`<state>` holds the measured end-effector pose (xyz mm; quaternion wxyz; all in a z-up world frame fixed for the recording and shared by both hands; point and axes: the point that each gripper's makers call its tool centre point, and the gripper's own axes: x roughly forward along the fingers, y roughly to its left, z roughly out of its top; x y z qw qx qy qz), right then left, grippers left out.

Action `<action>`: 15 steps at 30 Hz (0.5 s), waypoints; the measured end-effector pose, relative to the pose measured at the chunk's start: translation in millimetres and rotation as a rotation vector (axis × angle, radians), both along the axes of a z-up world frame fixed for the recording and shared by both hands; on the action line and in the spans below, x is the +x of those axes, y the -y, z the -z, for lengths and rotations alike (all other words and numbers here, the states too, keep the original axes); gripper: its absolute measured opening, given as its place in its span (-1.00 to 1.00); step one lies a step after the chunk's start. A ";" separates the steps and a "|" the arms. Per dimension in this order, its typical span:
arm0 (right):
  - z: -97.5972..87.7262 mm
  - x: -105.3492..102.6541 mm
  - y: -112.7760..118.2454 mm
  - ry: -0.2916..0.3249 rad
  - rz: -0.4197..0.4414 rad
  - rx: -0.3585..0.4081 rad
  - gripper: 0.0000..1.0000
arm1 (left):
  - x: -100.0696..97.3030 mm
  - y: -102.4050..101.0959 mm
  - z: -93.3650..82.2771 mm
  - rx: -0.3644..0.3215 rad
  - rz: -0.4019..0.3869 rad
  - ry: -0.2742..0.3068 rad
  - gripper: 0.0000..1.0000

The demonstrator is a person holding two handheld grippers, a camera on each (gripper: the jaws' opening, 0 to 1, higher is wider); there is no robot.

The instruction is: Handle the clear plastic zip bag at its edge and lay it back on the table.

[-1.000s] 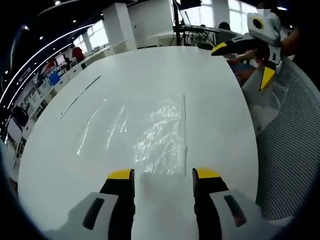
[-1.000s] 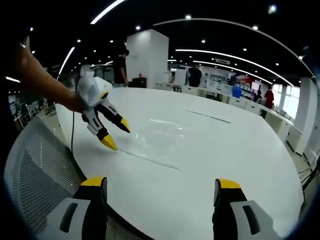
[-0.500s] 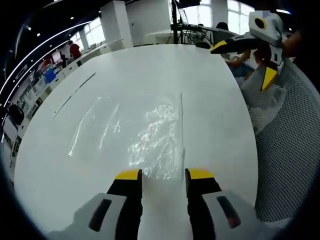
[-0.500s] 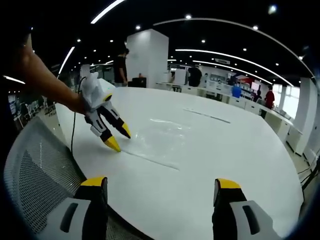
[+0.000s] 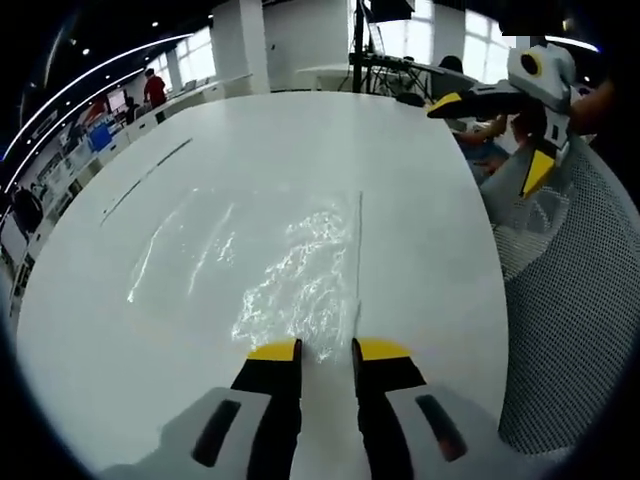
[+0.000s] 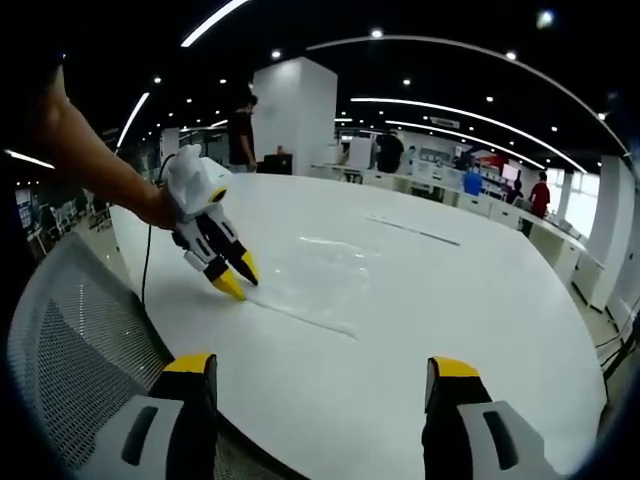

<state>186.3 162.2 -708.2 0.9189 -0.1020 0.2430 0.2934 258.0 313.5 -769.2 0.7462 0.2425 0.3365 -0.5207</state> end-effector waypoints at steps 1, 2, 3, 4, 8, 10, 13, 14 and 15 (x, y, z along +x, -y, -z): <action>-0.3 -0.3 -0.4 0.000 0.000 0.000 0.71 | -0.5 0.6 -0.6 0.001 0.004 0.003 -0.69; -0.2 -0.2 -0.4 -0.001 0.000 0.000 0.71 | -1.4 1.2 -0.8 0.000 0.006 0.000 -0.71; 0.2 -0.5 -0.4 -0.003 -0.002 -0.003 0.71 | -2.0 1.7 -1.6 0.000 0.007 0.001 -0.72; 0.4 -0.6 -0.4 -0.004 -0.002 -0.003 0.70 | -2.6 2.0 -1.9 0.000 0.009 0.000 -0.74; 1.2 -0.7 -0.1 -0.006 -0.003 -0.006 0.69 | -6.0 4.0 -2.9 -0.004 0.023 -0.002 -0.85; 1.9 -0.5 0.6 -0.007 -0.002 -0.006 0.69 | -6.7 4.3 -2.1 -0.009 0.024 -0.002 -0.88; 3.0 -0.3 1.4 -0.007 -0.002 -0.006 0.68 | -6.8 4.4 -2.4 -0.018 0.020 -0.002 -0.89; 3.4 -0.2 1.7 -0.008 -0.002 -0.007 0.68 | -7.6 5.1 -3.0 -0.023 0.019 -0.002 -0.89; 3.5 -0.2 1.8 -0.008 -0.002 -0.007 0.68 | -7.7 5.3 -3.0 -0.025 0.018 -0.003 -0.90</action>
